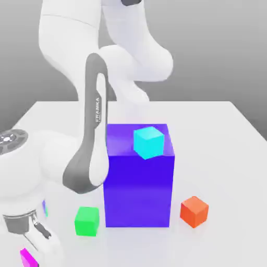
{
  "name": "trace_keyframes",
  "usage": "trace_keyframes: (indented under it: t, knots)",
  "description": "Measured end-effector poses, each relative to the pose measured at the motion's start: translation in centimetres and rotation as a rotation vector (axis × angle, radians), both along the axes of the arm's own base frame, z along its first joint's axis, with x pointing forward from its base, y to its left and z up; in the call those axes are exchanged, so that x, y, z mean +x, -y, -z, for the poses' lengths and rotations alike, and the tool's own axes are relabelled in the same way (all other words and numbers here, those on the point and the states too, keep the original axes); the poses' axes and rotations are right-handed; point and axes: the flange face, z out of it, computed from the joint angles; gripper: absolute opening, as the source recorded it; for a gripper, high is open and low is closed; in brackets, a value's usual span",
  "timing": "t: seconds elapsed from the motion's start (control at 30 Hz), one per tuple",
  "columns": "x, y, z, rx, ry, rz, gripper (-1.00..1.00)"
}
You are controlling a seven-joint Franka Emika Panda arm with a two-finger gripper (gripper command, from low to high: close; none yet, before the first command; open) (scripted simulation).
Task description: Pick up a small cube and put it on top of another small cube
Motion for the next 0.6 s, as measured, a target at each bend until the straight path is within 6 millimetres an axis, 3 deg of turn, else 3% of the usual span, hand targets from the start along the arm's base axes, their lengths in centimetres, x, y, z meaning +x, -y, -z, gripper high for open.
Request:
trace_keyframes:
  t: [0.07, 0.23, 0.6]
  knots:
    - [0.0, 0.0, 0.0, 0.000, -0.001, 0.000, -1.00]
    - [-0.2, -0.2, -5.7, 0.007, 0.002, 0.016, -1.00]
    - [-4.1, -5.4, -10.0, 0.089, 0.035, 0.342, -1.00]
